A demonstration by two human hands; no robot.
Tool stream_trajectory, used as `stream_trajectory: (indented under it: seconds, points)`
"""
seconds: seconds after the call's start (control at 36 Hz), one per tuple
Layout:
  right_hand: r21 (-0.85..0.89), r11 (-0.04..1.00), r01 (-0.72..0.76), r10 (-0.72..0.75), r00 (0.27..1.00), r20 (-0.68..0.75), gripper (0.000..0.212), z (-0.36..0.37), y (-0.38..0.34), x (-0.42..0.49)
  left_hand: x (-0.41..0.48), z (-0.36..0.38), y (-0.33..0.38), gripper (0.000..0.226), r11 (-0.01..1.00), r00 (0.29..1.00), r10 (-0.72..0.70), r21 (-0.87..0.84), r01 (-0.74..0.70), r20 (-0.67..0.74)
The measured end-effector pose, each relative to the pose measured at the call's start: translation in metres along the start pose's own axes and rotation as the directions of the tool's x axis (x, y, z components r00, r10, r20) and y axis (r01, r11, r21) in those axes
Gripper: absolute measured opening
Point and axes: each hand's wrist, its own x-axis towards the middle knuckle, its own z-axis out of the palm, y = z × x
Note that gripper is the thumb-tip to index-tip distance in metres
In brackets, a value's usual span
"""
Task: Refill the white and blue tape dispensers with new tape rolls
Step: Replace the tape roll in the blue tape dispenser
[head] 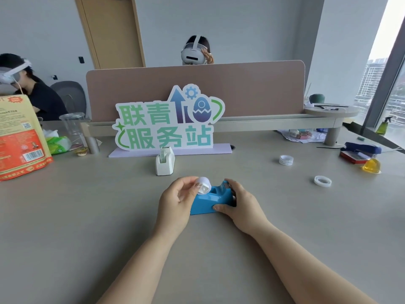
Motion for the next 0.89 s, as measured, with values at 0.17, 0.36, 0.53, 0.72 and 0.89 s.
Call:
stream_trajectory:
  seconds: [0.17,0.36,0.53,0.72,0.89]
  points:
    - [0.092,0.995,-0.041,0.041,0.999,0.004,0.084,-0.008,0.003,-0.006,-0.008,0.001,0.012,0.012,0.999,0.998,0.033,0.026,-0.031,-0.053]
    - [0.403,0.911,-0.085,0.063,0.996,0.067,0.053,-0.059,-0.001,-0.038,-0.025,0.036,0.031,0.011,0.999,1.000,-0.025,-0.038,0.026,0.018]
    - [0.429,0.899,-0.086,0.100,0.995,-0.011,0.037,-0.110,0.028,-0.060,-0.028,0.112,0.038,0.005,0.981,0.985,-0.113,-0.140,0.131,0.130]
    - [0.358,0.933,-0.050,0.144,0.960,-0.241,0.038,-0.126,0.060,-0.062,-0.033,0.161,0.028,0.009,0.981,0.968,-0.091,-0.147,0.128,0.234]
    - [0.181,0.983,-0.010,0.051,0.973,-0.223,0.040,-0.114,0.058,-0.057,-0.027,0.152,0.020,0.010,0.983,0.969,-0.023,-0.171,0.067,0.245]
